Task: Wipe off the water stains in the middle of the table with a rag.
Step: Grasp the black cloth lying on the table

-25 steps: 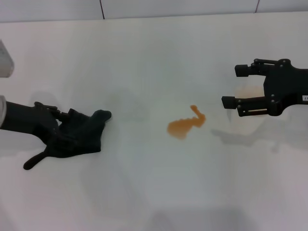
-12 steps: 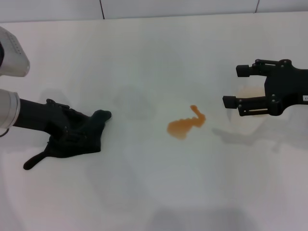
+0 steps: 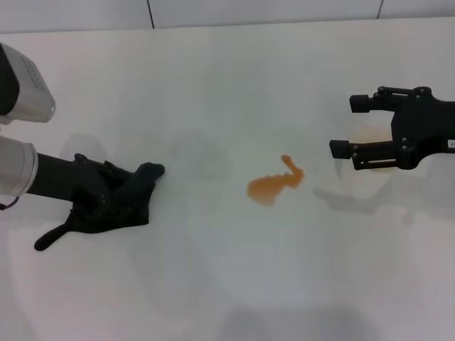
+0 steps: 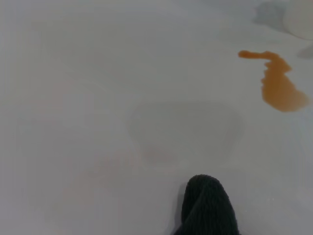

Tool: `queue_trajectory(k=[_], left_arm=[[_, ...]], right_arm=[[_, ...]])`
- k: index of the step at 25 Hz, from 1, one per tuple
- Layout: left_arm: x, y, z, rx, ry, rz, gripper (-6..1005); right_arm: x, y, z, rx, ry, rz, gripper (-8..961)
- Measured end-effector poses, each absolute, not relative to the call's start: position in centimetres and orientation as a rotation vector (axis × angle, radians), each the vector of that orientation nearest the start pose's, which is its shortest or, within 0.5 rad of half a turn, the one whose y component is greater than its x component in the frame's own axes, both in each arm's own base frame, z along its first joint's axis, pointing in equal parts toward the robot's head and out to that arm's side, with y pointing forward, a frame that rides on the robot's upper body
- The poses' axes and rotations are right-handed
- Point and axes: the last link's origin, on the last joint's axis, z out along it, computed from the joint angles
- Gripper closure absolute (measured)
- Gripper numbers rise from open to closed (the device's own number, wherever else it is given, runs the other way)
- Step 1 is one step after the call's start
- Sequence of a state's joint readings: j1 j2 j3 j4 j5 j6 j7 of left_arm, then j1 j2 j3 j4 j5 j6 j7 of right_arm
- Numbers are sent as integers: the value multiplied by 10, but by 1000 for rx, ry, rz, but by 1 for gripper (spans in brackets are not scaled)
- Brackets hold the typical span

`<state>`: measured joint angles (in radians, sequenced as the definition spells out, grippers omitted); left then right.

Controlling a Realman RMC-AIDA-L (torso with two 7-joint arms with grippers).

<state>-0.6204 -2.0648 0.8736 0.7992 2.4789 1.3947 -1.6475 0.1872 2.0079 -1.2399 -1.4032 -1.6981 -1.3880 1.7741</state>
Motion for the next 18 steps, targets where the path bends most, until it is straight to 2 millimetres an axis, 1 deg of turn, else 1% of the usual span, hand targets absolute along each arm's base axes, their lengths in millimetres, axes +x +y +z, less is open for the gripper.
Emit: queue_trajectory(k=[14, 18], left_arm=[[-281, 356, -3, -2825, -653, 168, 526], [-280, 358, -3, -2817, -661, 168, 622]], right_arm=[[205, 306, 55, -2679, 417, 548, 95], [204, 306, 55, -2680, 417, 557, 95]])
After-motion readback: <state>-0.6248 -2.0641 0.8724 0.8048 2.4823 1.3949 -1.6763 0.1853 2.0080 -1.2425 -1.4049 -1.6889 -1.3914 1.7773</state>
